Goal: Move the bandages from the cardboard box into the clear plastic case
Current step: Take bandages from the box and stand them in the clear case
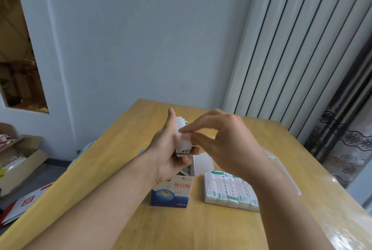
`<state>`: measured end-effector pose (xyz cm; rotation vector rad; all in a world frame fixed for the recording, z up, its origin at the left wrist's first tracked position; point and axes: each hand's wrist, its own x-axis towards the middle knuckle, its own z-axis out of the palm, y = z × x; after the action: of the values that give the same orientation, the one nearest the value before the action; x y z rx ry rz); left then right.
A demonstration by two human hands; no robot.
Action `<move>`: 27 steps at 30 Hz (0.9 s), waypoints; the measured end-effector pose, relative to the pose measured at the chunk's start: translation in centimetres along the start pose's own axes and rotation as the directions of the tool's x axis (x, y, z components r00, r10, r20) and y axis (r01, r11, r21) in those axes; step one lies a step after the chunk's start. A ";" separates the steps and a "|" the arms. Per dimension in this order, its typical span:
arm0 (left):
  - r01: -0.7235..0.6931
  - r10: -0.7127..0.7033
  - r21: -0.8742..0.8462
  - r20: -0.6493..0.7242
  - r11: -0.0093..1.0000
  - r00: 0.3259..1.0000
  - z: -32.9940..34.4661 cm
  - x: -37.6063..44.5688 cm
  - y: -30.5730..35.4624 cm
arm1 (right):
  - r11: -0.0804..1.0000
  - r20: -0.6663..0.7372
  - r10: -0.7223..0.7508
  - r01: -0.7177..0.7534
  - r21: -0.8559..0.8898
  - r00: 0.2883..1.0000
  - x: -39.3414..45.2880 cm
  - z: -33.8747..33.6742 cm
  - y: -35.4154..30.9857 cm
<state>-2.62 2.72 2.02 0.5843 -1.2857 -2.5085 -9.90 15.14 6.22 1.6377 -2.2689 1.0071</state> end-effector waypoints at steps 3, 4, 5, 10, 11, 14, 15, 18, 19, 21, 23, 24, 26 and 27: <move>-0.013 0.008 0.097 0.056 0.995 0.998 0.0 -0.2 0.0 | 0.992 -0.119 0.126 -0.127 0.002 0.985 0.4 0.0 1.1; -0.015 0.005 0.139 0.076 0.990 0.997 0.0 -0.2 -0.1 | 0.988 -0.071 0.156 -0.157 -0.009 0.985 0.5 0.1 1.4; -0.017 0.000 0.180 0.094 0.983 0.996 0.1 -0.3 -0.2 | 0.983 -0.007 0.182 -0.182 -0.010 0.983 0.5 0.2 1.6; -0.031 -0.003 0.286 0.116 0.958 0.993 0.2 -0.4 -0.4 | 0.954 -0.015 0.249 -0.243 0.178 0.968 0.8 0.4 2.6; -0.031 -0.007 0.305 0.123 0.952 0.992 0.3 -0.4 -0.4 | 0.944 -0.016 0.259 -0.250 0.214 0.966 0.8 0.3 2.8; -0.032 -0.015 0.342 0.135 0.939 0.991 0.2 -0.4 -0.5 | 0.943 -0.006 0.253 -0.246 0.225 0.967 0.8 0.4 2.8; -0.032 -0.018 0.350 0.139 0.936 0.990 0.3 -0.5 -0.6 | 0.944 -0.030 0.257 -0.244 0.221 0.966 0.8 0.4 2.9; -0.025 -0.021 0.340 0.131 0.940 0.991 0.3 -0.5 -0.6 | 0.947 -0.135 0.269 -0.236 0.219 0.954 0.9 0.3 2.9; -0.022 -0.022 0.333 0.127 0.943 0.992 0.3 -0.6 -0.6 | 0.945 -0.179 0.268 -0.222 0.239 0.947 0.9 0.2 2.9; -0.022 -0.020 0.324 0.125 0.946 0.992 0.4 -0.6 -0.6 | 0.926 -0.253 0.284 -0.196 0.324 0.925 0.9 -0.1 2.9; -0.023 -0.018 0.316 0.127 0.949 0.992 0.4 -0.6 -0.6 | 0.917 -0.260 0.299 -0.201 0.343 0.918 1.0 -0.2 2.9; -0.023 -0.018 0.309 0.129 0.951 0.991 0.3 -0.6 -0.6 | 0.919 -0.239 0.307 -0.221 0.327 0.921 1.0 -0.2 2.9; -0.026 -0.013 0.303 0.126 0.953 0.992 0.3 -0.5 -0.6 | 0.921 -0.179 0.325 -0.267 0.284 0.929 0.9 0.0 2.9; -0.025 -0.012 0.305 0.119 0.952 0.993 0.3 -0.5 -0.6 | 0.921 -0.160 0.333 -0.284 0.266 0.929 0.8 0.0 2.9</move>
<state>-2.35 3.48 1.86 0.4963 -1.7370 -2.3861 -12.80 14.99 5.40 1.1969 -2.3873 1.4985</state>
